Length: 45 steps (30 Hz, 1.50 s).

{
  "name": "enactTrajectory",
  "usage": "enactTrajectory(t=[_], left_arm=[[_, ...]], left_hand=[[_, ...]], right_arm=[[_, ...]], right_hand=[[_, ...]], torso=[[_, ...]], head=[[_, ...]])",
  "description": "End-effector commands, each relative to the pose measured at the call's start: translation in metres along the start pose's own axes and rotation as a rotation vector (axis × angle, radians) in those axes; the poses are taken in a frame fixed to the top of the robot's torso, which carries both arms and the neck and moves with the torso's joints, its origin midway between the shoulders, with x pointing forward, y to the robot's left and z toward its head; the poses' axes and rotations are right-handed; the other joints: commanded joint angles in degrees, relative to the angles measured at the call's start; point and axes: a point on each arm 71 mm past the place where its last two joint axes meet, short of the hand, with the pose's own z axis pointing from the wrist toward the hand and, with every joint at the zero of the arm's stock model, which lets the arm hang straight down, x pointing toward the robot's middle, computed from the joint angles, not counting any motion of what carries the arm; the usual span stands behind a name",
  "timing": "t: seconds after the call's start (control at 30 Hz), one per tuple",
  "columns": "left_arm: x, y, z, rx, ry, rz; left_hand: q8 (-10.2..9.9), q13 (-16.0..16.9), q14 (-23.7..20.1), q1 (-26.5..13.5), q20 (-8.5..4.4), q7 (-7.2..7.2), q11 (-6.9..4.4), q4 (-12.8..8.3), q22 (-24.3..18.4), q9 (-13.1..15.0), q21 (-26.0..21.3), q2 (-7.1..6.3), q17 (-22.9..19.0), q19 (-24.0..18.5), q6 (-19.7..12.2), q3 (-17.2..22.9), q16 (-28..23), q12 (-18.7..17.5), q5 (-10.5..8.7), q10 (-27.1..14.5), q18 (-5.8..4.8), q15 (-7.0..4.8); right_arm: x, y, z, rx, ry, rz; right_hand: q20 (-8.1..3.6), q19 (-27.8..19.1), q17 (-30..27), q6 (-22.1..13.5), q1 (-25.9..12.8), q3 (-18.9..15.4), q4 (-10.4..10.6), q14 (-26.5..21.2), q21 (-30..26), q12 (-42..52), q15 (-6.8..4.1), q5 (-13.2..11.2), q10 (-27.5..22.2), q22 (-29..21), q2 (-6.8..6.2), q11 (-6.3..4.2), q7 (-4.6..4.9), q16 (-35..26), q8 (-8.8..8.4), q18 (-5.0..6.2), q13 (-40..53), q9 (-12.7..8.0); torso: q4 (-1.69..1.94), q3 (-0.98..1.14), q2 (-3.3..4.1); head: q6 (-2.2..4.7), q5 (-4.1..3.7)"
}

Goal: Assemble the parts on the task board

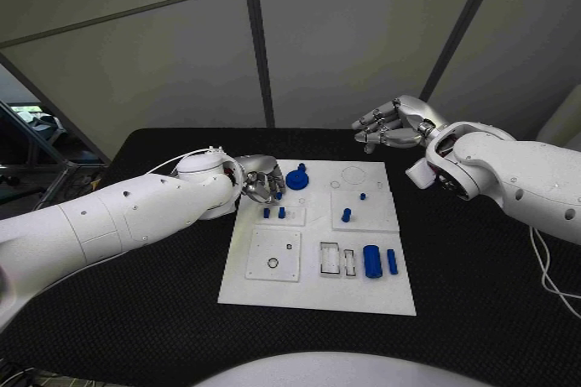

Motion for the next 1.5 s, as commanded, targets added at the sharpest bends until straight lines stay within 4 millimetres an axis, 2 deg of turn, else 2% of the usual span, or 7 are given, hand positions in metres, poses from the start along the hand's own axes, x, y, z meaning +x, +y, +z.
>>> enactTrajectory(t=[0.03,0.7,0.97,1.07,1.27,1.4,1.5], left_arm=[[-0.001,0.001,0.0,-0.014,0.003,-0.004],[-0.007,0.017,-0.006,-0.032,-0.029,-0.023],[-0.03,0.028,-0.017,0.013,-0.141,-0.114],[-0.04,0.036,-0.026,0.023,-0.191,-0.183],[-0.054,0.059,-0.043,0.0,-0.264,-0.402],[-0.061,0.068,-0.056,0.033,-0.342,-0.62],[-0.066,0.069,-0.064,0.091,-0.408,-0.841]], left_hand=[[-0.4,0.1,1.0,-0.4,-0.26,-0.08,-0.13,0.0,0.0,-0.3,-0.2,-0.06,-0.1,0.3,-1.0,-0.6,0.4,-0.4,-0.31,0.3,-2.48,-0.24],[0.2,0.1,0.9,-0.1,-0.2,-0.04,-0.1,0.0,0.1,-0.5,-0.2,0.27,-0.3,0.3,-0.8,-0.7,0.5,-0.7,-0.24,0.3,-2.49,-0.2],[0.9,0.4,0.9,-0.3,-0.18,0.29,-0.14,0.2,0.6,-0.4,0.3,0.21,-0.5,0.4,0.8,-0.9,0.5,-0.4,-0.34,1.0,-2.59,-0.2],[1.7,0.6,0.6,-0.3,-0.13,0.58,-0.05,0.3,0.1,-0.2,-0.5,0.37,-1.2,0.1,2.4,-1.2,0.2,-0.1,-0.34,1.3,-2.46,-0.13],[2.8,1.2,-2.7,0.3,0.5,1.1,0.8,0.1,-7.6,-0.1,-11.7,1.22,-7.7,-4.8,4.9,-1.4,-4.0,1.1,-0.34,0.3,-0.34,0.67],[3.1,1.7,-11.3,0.3,0.92,1.41,0.95,0.7,-15.3,-0.4,-23.1,2.26,-28.0,-10.0,5.7,-1.4,-18.3,2.4,-0.33,-0.5,1.68,0.98],[3.1,1.9,-12.2,-0.2,1.08,1.51,1.11,1.2,-18.1,-0.6,-27.1,2.38,-30.2,-11.7,5.9,-1.8,-20.0,2.9,-0.38,-0.8,2.33,1.06]], right_arm=[[-0.002,0.001,0.0,-0.007,-0.013,-0.004],[-0.006,0.0,-0.004,-0.006,-0.029,-0.056],[-0.006,0.0,-0.008,0.001,-0.014,-0.176],[-0.004,0.001,-0.01,0.004,0.007,-0.277],[0.007,0.0,-0.019,0.023,0.042,-0.456],[0.017,-0.003,-0.028,0.049,0.085,-0.618],[0.025,-0.006,-0.033,0.064,0.112,-0.722]], right_hand=[[-0.02,-0.2,-0.1,0.0,0.0,0.3,0.0,0.2,-0.2,-0.4,-0.02,0.1,0.2,0.1,0.05,0.12,0.25,-0.4,-0.19,0.51,-0.1,-0.1],[-0.3,0.0,0.0,1.4,0.5,0.5,-0.7,1.0,0.3,-0.5,-0.41,-0.4,1.2,0.5,0.15,-0.41,-0.46,-0.5,0.33,0.66,-0.9,0.1],[-2.67,5.0,3.6,3.6,1.0,0.0,-2.4,9.2,6.8,-1.8,-2.02,-1.7,3.9,4.5,0.33,-1.37,-1.46,6.4,0.45,0.7,-2.6,0.1],[-3.16,4.9,5.9,4.6,1.0,0.5,-2.9,9.3,9.9,-2.9,-2.23,-0.6,5.3,6.8,0.49,-1.7,-1.59,10.7,0.26,0.59,-3.2,0.0],[-3.62,5.1,12.0,5.8,1.1,1.8,-3.7,10.2,14.2,-4.1,-2.92,-0.7,7.2,9.9,0.44,-2.26,-2.03,21.6,-0.05,0.72,-3.5,0.0],[-3.88,6.1,20.0,6.9,0.2,2.8,-3.6,10.9,17.1,-6.0,-3.35,-2.0,8.6,12.2,0.04,-2.88,-2.72,35.3,-0.51,0.68,-3.5,0.1],[-3.83,7.6,22.4,6.8,-0.7,3.0,-3.0,11.1,19.3,-7.6,-3.17,-4.0,8.0,15.1,-0.42,-2.79,-2.85,39.6,-0.99,0.17,-3.8,0.1]], torso=[[0.0,-0.01,0.04],[0.07,0.01,-0.11],[0.12,0.08,-0.07],[0.13,0.02,-0.12],[-0.17,0.12,0.05],[-0.13,-0.12,0.06],[-0.14,-0.16,-0.03]], head=[[-0.05,-0.11],[0.3,-0.58],[0.52,-0.97],[0.52,-1.21],[0.76,-1.43],[1.02,-3.14],[1.15,-4.22]])
